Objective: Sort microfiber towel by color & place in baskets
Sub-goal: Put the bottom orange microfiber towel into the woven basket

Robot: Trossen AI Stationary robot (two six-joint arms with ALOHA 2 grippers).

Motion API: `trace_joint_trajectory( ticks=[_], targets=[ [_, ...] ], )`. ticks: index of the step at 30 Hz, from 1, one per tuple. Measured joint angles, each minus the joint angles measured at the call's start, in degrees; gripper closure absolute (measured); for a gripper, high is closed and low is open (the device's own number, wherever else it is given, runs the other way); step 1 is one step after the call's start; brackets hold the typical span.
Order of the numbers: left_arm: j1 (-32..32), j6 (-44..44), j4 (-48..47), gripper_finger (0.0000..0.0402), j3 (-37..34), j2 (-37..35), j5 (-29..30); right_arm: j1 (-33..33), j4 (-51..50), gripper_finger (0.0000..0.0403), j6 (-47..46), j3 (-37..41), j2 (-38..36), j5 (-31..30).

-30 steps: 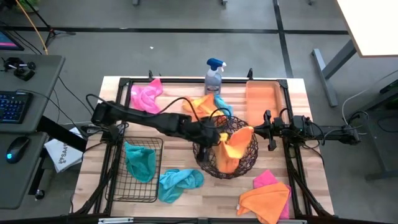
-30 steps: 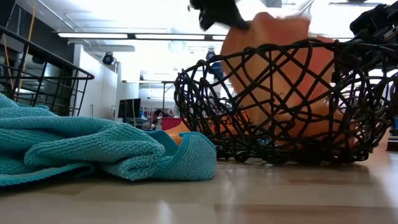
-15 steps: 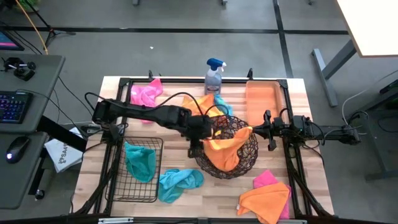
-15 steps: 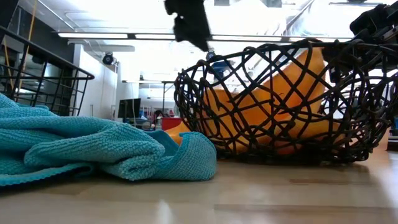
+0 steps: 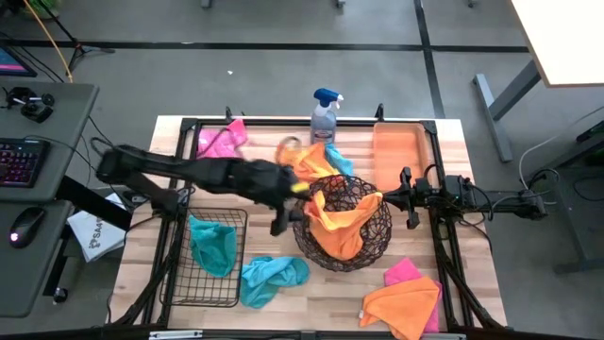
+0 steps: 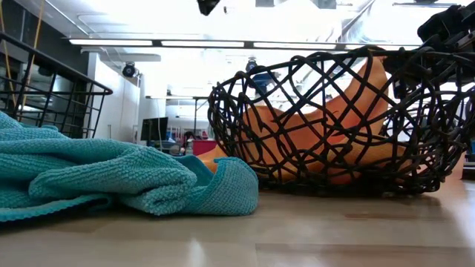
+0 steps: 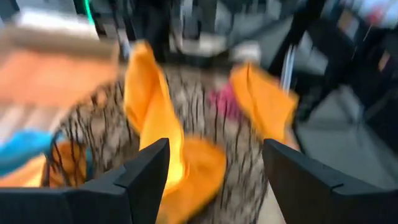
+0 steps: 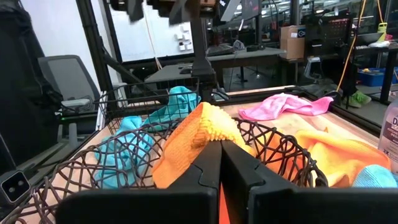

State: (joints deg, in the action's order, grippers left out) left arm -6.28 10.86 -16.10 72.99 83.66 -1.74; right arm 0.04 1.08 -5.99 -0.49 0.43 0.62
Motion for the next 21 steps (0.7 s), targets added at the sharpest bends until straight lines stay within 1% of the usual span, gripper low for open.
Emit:
trace_joint_trajectory(
  ticks=[2,4,5,7,9,11,14,16,17,18,21],
  targets=[
    [0.62,3.16,10.49,0.0156,-7.13,-3.74,0.1,-0.01,0.0,0.0402,-0.01,0.0,0.0,-0.02],
    [1.18,11.27,20.51,0.0156,-13.05,-6.31,0.09,0.01,0.01,0.0402,-0.01,0.02,0.0,-0.01],
    [1.39,15.49,25.39,0.0156,-15.29,-7.16,0.09,-0.01,0.0,0.0402,-0.01,0.0,0.0,-0.02],
    [1.38,20.86,34.04,0.0156,-18.51,-8.26,0.53,0.01,0.0,0.0402,-0.01,0.02,0.0,-0.02],
    [0.75,24.37,40.39,0.0156,-20.02,-8.58,2.29,0.0,0.01,0.0402,-0.01,0.0,0.0,-0.02],
    [0.22,27.19,44.22,0.0156,-20.39,-8.45,4.85,0.0,0.0,0.0402,-0.01,0.0,0.0,-0.02],
    [-0.47,28.33,50.39,0.0156,-20.39,-8.03,10.82,0.01,0.08,0.0402,1.25,0.01,0.0,-0.23],
    [-0.94,27.35,54.51,0.0156,-20.38,-8.05,15.86,0.01,2.66,0.0402,2.42,0.0,0.02,-1.58],
    [-1.08,26.76,56.13,0.0156,-20.37,-8.07,18.16,0.0,7.12,0.0402,-1.93,0.0,0.09,-1.61],
    [-1.21,26.58,57.45,0.0156,-20.36,-8.09,20.17,0.0,12.65,0.0402,-8.99,-0.09,0.04,-1.34],
    [-1.67,26.5,60.34,0.0156,-20.35,-8.03,23.56,-0.01,25.19,0.0402,-35.16,-1.2,-0.07,-0.76]
  ],
)
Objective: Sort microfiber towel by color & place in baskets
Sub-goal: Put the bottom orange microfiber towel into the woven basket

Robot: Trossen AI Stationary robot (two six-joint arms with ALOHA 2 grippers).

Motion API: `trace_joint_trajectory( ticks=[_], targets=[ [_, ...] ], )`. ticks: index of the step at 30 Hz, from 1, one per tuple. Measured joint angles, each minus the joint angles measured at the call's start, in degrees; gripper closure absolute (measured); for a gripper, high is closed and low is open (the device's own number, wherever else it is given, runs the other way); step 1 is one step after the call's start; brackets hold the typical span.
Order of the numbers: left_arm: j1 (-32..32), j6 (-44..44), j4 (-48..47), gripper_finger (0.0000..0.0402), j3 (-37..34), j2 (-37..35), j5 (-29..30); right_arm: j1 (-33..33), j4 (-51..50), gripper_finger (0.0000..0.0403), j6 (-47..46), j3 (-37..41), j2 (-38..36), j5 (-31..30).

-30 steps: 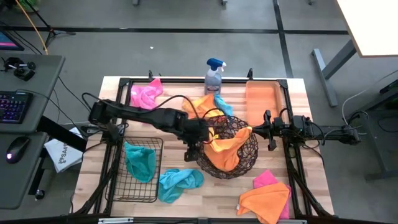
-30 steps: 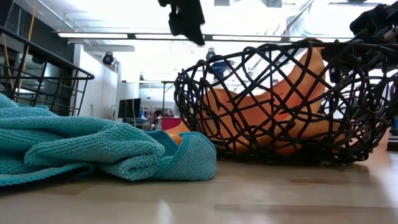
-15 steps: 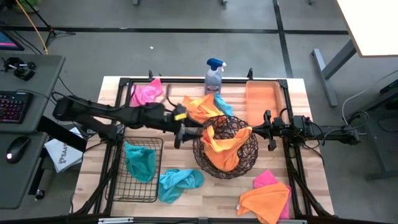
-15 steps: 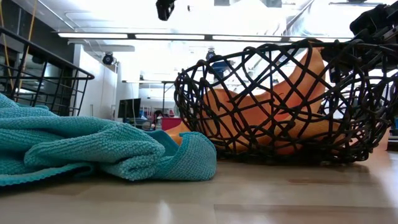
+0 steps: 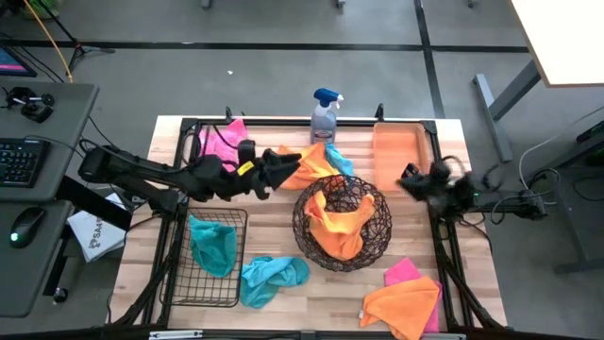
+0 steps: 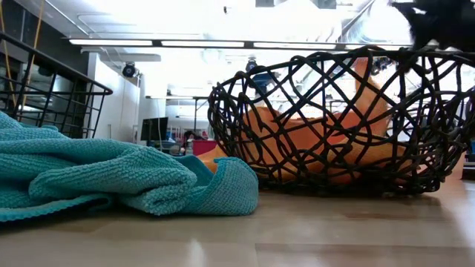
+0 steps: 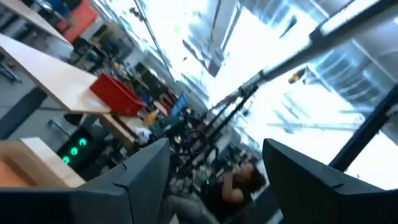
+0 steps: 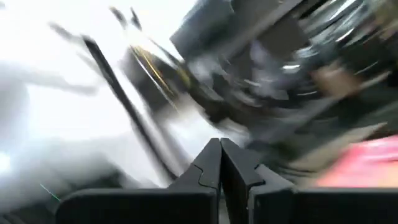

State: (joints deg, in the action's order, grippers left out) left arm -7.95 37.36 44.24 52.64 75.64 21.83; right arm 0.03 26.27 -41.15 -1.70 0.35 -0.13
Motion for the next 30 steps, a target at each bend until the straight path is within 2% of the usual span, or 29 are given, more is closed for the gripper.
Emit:
trace_joint_trajectory(
  ticks=[2,6,7,9,13,18,22,26,28,30],
  targets=[
    [-0.31,0.0,0.47,0.0156,0.02,-0.04,1.79,0.0,2.41,0.0402,-15.17,-0.62,0.01,4.65],
    [-0.28,0.26,0.33,0.0156,0.04,0.0,4.43,1.4,-3.25,0.0402,-35.15,-1.67,0.41,28.79],
    [-0.15,0.36,0.34,0.0156,0.04,0.0,4.45,2.77,-5.95,0.0402,-40.42,-1.84,0.57,32.12],
    [0.36,0.59,0.38,0.0156,0.04,0.0,4.36,6.61,-11.36,0.0402,-47.4,-2.51,1.14,34.79],
    [0.86,1.01,0.42,0.0156,0.04,0.0,4.34,16.07,-15.84,0.0402,-53.04,-5.53,4.44,34.99],
    [1.05,-1.38,0.25,0.0156,0.04,0.0,1.22,25.32,-14.88,0.0402,-53.87,-11.53,14.72,25.17],
    [2.66,-3.42,-1.71,0.0156,0.04,-0.75,-1.97,28.62,-14.33,0.0402,-48.23,-20.73,28.07,22.68],
    [6.01,-3.49,-7.91,0.0156,0.04,-3.36,-8.46,29.45,-14.67,0.0402,-39.23,-32.29,43.8,23.1],
    [7.72,-3.42,-11.2,0.0156,0.07,-4.99,-12.35,30.27,-19.18,0.0402,-34.92,-37.68,51.22,25.0],
    [9.24,-3.1,-14.98,0.0156,0.07,-6.93,-16.31,30.99,-28.41,0.0402,-33.85,-42.75,57.94,27.91]
  ],
)
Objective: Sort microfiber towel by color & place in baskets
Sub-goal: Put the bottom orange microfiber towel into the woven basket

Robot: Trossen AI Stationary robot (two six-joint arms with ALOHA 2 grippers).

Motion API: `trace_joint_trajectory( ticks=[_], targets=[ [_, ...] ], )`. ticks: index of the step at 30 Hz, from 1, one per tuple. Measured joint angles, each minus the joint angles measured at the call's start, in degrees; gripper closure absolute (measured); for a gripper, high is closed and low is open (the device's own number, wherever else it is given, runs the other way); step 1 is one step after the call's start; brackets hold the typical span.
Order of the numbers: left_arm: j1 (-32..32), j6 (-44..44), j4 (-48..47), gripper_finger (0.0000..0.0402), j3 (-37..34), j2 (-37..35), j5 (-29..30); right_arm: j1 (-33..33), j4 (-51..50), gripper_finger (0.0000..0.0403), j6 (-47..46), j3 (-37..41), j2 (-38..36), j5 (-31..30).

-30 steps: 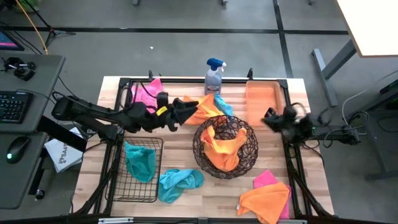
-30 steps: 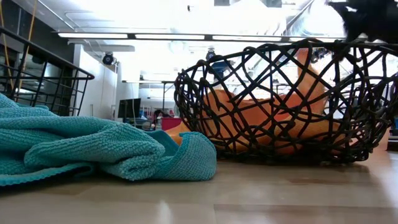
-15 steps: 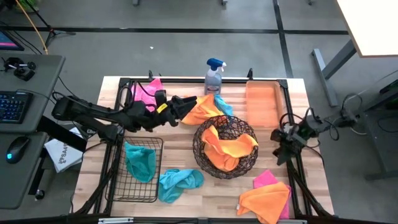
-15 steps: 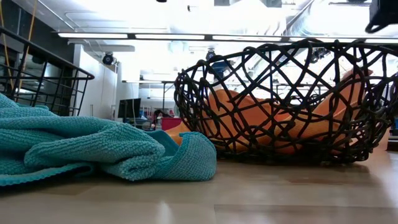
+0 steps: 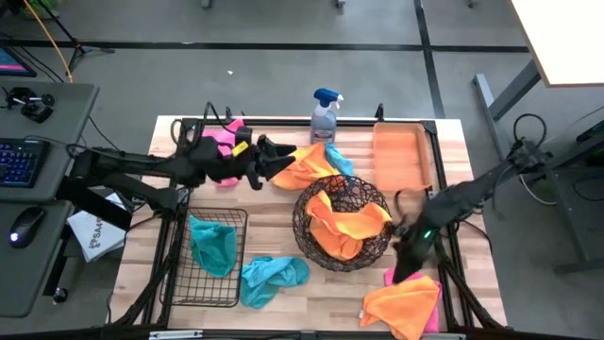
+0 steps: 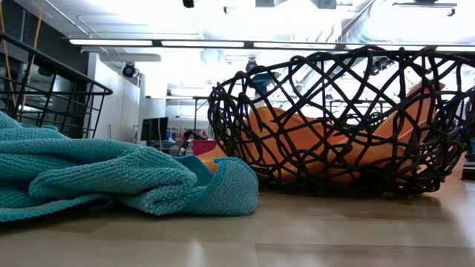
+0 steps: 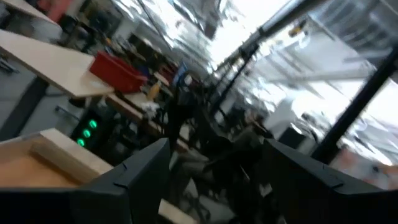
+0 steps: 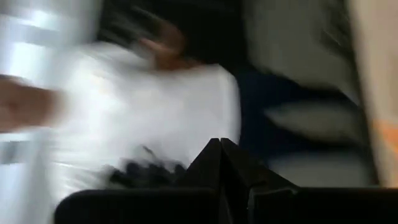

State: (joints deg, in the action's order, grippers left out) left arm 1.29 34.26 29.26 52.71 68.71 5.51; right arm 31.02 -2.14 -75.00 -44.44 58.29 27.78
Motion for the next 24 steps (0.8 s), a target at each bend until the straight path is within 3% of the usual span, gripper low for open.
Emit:
trace_joint_trajectory(
  ticks=[4,8,12,18,24],
  targets=[
    [1.89,-0.07,-8.1,0.0156,0.0,-4.42,-7.22,3.31,-21.79,0.0389,0.84,-8.06,11.04,4.21],
    [2.19,-2.87,-16.33,0.0156,0.02,-8.8,-10.36,7.88,-37.54,0.034,1.76,-12.12,18.7,5.95],
    [2.17,-4.39,-22.18,0.0156,0.02,-12.09,-10.57,11.33,-44.04,0.027,-1.74,-12.36,23.58,5.67],
    [2.06,-4.5,-22.93,0.0156,0.04,-14.41,-10.55,14.11,-55.08,0.0166,-1.68,-12.42,29.52,3.36],
    [2.06,-4.35,-22.48,0.0156,0.04,-14.23,-10.48,15.52,-61.89,0.0127,2.4,-12.42,33.72,0.28]
  ],
)
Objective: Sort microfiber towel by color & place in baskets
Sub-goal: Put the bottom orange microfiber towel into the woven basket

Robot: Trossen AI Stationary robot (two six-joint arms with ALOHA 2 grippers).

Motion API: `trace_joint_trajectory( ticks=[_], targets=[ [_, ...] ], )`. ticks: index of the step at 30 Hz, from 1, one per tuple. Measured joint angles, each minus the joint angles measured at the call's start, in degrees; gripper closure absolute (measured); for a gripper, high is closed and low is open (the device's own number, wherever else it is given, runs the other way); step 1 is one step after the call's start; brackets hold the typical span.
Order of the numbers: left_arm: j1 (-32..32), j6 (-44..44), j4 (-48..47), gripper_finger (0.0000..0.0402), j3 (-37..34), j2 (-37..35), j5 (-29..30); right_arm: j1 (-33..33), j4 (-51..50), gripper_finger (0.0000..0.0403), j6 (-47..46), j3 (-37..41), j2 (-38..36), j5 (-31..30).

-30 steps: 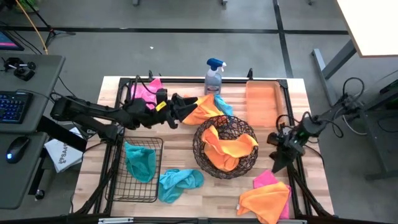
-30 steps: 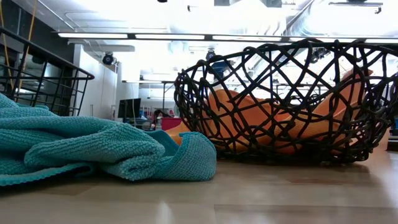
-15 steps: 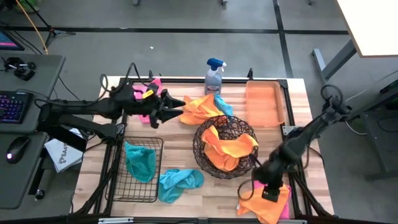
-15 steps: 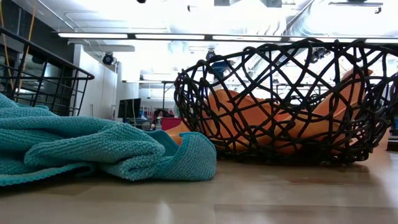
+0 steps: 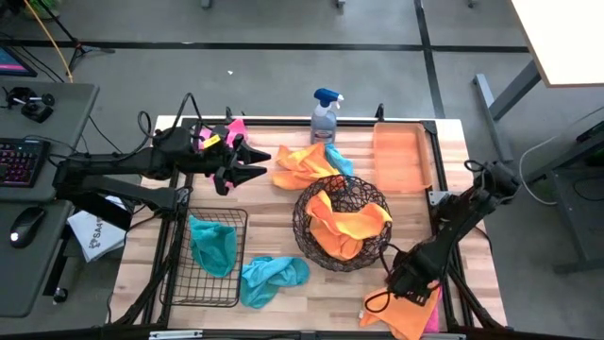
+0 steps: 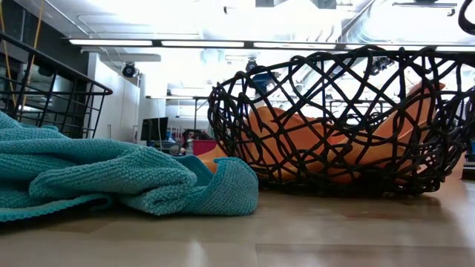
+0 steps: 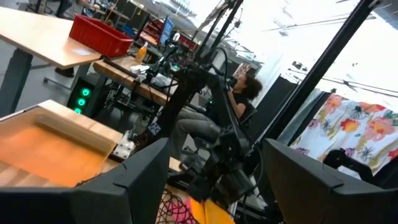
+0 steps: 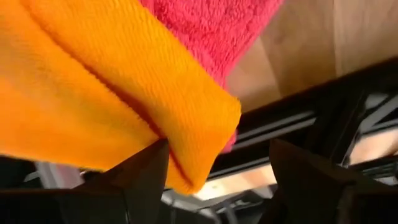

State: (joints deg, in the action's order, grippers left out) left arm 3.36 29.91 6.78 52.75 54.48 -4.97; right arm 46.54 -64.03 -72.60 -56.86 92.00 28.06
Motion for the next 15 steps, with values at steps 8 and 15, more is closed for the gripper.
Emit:
trace_joint_trajectory(
  ticks=[8,15],
  targets=[
    [-0.02,2.89,4.17,0.0156,0.0,1.71,0.29,1.98,5.65,0.0155,3.6,0.0,3.41,-1.1],
    [-0.01,2.86,9.65,0.0156,0.0,1.97,3.53,3.26,3.84,0.0374,4.21,-1.55,0.84,-1.88]
  ],
)
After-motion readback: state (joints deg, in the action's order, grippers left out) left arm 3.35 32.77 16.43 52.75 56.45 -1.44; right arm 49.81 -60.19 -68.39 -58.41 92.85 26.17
